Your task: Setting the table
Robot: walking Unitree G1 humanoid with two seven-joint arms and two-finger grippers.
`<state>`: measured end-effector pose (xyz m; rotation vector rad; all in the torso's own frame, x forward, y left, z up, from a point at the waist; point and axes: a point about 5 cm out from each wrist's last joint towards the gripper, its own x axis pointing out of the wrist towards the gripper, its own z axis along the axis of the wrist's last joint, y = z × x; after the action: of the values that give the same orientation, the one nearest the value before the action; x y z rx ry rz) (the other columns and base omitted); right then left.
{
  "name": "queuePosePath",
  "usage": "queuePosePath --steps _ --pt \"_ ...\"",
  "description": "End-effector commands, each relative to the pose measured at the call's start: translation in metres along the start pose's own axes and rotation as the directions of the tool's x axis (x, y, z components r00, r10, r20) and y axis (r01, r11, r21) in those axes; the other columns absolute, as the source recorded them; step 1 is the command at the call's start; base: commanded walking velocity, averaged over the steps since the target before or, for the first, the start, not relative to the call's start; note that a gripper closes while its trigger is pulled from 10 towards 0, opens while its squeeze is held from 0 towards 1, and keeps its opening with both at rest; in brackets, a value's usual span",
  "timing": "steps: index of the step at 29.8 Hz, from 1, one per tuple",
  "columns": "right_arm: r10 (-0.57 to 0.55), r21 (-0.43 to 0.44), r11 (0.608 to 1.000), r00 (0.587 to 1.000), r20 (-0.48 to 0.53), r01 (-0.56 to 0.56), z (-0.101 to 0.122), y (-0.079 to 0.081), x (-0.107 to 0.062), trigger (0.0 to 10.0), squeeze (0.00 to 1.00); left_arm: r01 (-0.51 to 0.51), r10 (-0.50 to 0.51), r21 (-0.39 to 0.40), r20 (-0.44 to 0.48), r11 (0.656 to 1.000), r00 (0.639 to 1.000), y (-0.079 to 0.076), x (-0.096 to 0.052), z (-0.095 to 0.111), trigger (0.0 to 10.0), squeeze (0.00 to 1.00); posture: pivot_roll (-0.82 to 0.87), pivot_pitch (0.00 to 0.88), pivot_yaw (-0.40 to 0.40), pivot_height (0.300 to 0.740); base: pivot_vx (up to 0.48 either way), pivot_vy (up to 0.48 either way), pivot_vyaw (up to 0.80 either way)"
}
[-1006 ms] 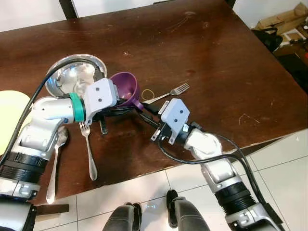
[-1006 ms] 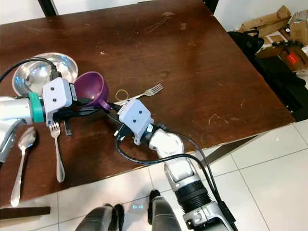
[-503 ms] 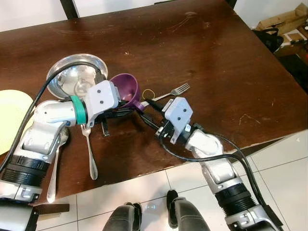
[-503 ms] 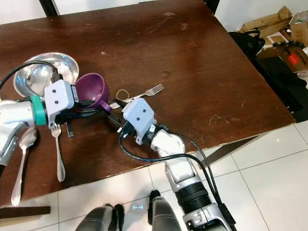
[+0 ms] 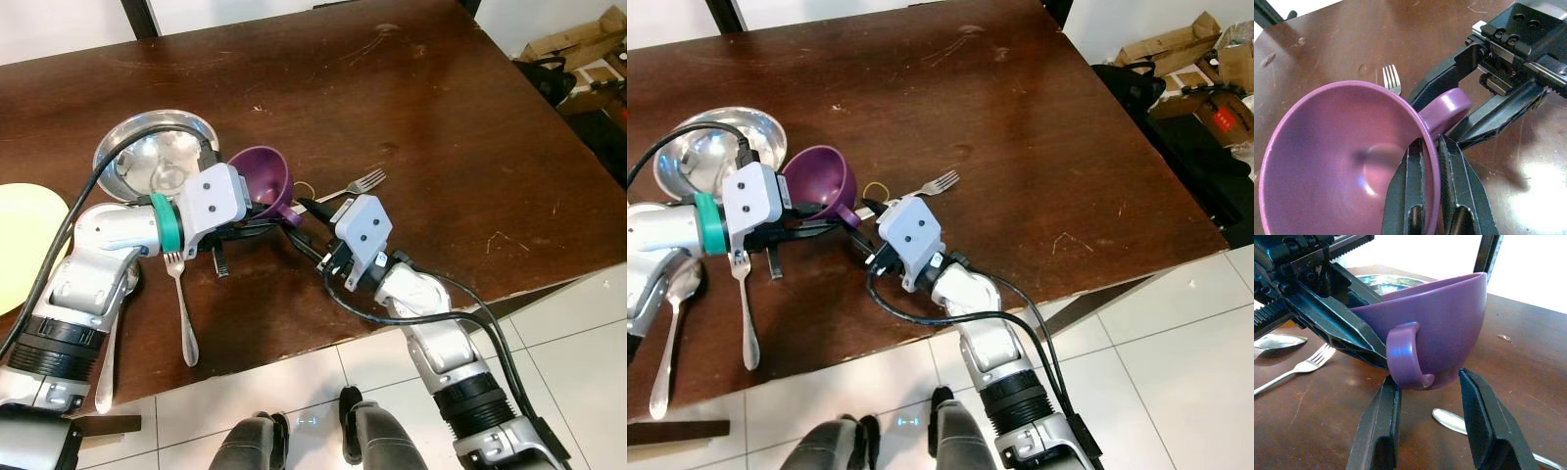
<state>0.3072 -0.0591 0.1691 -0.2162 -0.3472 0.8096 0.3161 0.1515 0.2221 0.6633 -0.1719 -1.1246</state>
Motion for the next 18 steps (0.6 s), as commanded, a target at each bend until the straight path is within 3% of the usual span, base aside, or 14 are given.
queuePosePath --steps 1,2,3,4,9,10,18 --pt "-0.069 -0.008 0.998 0.994 0.079 0.07 0.0156 -0.0085 0.0081 9.5 0.0 0.145 -0.145 -0.036 -0.008 0.989 0.989 -0.0259 0.0127 -0.0083 10.0 0.0 0.03 0.175 0.101 0.74 0.0 0.0 0.0" --pt "-0.069 -0.008 0.998 0.994 0.079 0.07 0.0156 -0.0085 0.0081 9.5 0.0 0.145 -0.145 -0.036 -0.008 0.989 0.989 -0.0259 0.0127 -0.0083 10.0 0.0 0.03 0.175 0.101 0.74 0.0 0.0 0.0" --pt "-0.081 -0.012 0.997 0.993 0.081 0.082 0.0159 -0.01 0.0082 8.7 0.0 0.152 -0.152 -0.039 -0.01 0.988 0.988 -0.0271 0.0121 -0.0089 10.0 0.0 0.03 0.175 0.101 0.74 0.0 0.0 0.0" --pt "-0.088 -0.014 0.996 0.993 0.082 0.089 0.0162 -0.011 0.0084 6.6 0.0 0.162 -0.163 -0.042 -0.014 0.986 0.987 -0.0287 0.0117 -0.0096 10.0 0.0 0.03 0.175 0.101 0.74 0.0 0.0 0.0" --pt "-0.093 -0.016 0.995 0.992 0.084 0.095 0.0164 -0.0117 0.0086 6.6 0.0 0.173 -0.174 -0.045 -0.018 0.984 0.985 -0.0303 0.0114 -0.0104 10.0 0.0 0.03 0.175 0.101 0.74 0.0 0.0 0.0" --pt "-0.094 -0.016 0.995 0.992 0.089 0.096 0.0168 -0.0115 0.0088 0.0 0.0 0.176 -0.178 -0.047 -0.021 0.983 0.984 -0.0309 0.0113 -0.0109 10.0 0.0 0.03 0.179 0.101 0.74 0.0 0.0 0.0" --pt "-0.087 -0.012 0.996 0.991 0.098 0.088 0.0172 -0.0105 0.0075 0.0 0.0 0.162 -0.163 -0.02 -0.057 0.987 0.985 -0.0289 0.0128 -0.0155 10.0 0.0 0.03 0.185 0.103 0.74 0.0 0.0 0.0"
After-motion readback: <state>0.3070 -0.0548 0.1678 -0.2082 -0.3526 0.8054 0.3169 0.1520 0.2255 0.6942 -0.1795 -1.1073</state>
